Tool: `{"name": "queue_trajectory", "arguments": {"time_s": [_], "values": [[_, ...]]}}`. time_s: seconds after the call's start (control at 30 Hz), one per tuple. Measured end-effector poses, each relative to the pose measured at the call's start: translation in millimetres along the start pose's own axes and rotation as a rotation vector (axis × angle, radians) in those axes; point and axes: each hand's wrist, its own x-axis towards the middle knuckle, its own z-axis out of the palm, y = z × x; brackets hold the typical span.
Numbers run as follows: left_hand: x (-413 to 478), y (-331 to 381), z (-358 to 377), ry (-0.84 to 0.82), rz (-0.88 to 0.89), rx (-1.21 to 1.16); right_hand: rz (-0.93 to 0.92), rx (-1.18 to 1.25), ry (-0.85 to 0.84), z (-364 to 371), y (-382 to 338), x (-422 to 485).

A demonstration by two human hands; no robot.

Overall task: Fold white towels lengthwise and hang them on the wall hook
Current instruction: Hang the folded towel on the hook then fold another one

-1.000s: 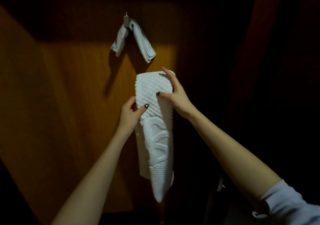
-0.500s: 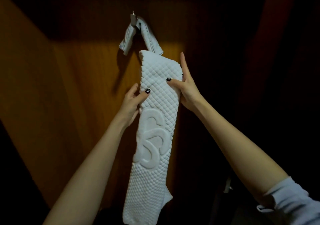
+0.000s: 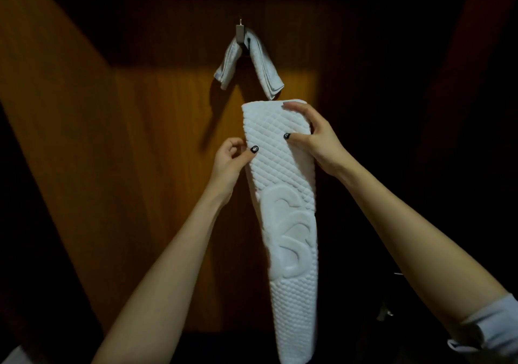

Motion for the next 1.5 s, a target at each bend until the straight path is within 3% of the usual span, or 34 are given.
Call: {"name": "queue_trajectory", "arguments": {"time_s": [0.2,0.37,0.57,0.7,0.87,1.03,1.17,1.3,1.4,1.5], "values": [[-9.2,1.5,11.8,-0.230,0.127,0.110,-0.111,-0.120,0.172,1.2,-8.3,5.4],[-18.8,-4.6,10.3,-0.353,0.100,0.174,-0.104,-0.142,0.257,-0.3,-7.9,5.0],[-37.7,-15.2,8.4,-0.393,0.124,0.210,-0.109,-0.241,0.188,-8.5,-11.7,0.8],[-68.2,-39.3,13.9,-0.482,0.135,0.398,-0.117,-0.300,0.224,-15.2,-15.7,1.1],[-86.5,-48.3,15.9,-0.431,-0.010,0.286,-0.105,-0.345,0.274,-17.8,-22.2,2.0],[-122.0,-56.9,14.4,-0.547,-0.137,0.194,-0.064,-0.353,0.339,-21.2,-25.0,-7.5],[-110.7,-30.6,-11.1,-0.507,-0.170,0.229,-0.027,-0.273,0.416,-26.3,-31.6,-19.3],[-85.5,13.8,-45.4,-0.614,-0.214,0.268,-0.026,-0.242,0.488,-35.7,-46.9,-15.9],[-68.0,43.4,-59.0,-0.744,-0.274,0.268,0.021,-0.237,0.455,-36.6,-63.3,-3.1],[-48.3,70.4,-80.8,-0.756,-0.227,0.398,0.057,-0.148,0.354,-36.4,-76.9,7.3]]}}
